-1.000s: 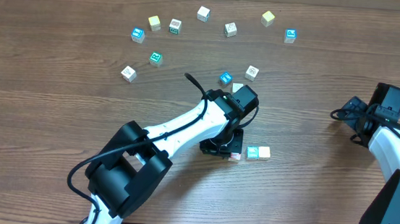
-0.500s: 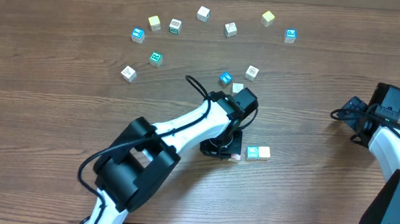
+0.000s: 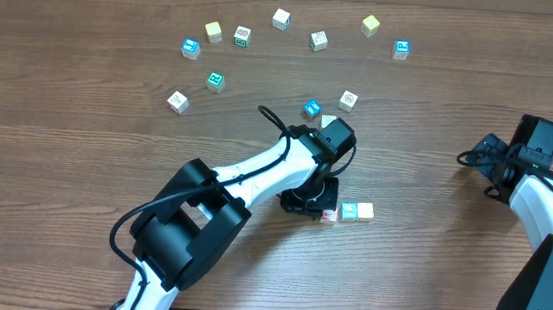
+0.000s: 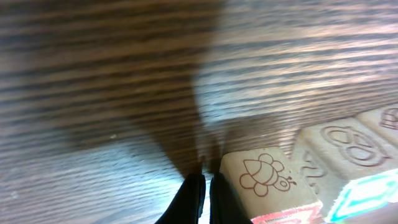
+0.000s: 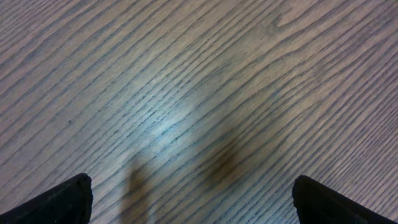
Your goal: Form a horizontal line
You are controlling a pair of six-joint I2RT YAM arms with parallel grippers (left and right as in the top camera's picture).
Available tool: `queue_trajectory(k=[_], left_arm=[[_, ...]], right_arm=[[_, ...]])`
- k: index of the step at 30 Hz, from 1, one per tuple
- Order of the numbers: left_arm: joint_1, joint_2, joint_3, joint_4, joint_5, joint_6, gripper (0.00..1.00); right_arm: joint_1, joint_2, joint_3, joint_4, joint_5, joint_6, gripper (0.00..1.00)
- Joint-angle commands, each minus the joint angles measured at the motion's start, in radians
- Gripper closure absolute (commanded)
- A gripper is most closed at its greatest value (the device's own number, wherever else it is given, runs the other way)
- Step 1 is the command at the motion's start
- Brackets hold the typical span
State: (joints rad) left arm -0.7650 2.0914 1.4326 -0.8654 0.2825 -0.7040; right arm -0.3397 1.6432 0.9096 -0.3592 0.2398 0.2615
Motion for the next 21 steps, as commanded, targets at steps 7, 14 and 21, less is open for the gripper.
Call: queue_trajectory(k=[7,14,21], left_arm=[[0.005,0.02,-0.003,0.009,0.034,0.027,0.96],[0.005,0.02,-0.003,-0.061,0.124,0.079,0.96],[-0.002,0.02,-0.003,-0.113,0.131,0.099,0.96]], right_arm=[[-0.002,0.001,0.006,0.007,0.003,0.003,0.0],[-0.002,0.001,0.006,0.007,0.003,0.003,0.0],[-0.002,0.001,0.006,0.007,0.003,0.003,0.0]])
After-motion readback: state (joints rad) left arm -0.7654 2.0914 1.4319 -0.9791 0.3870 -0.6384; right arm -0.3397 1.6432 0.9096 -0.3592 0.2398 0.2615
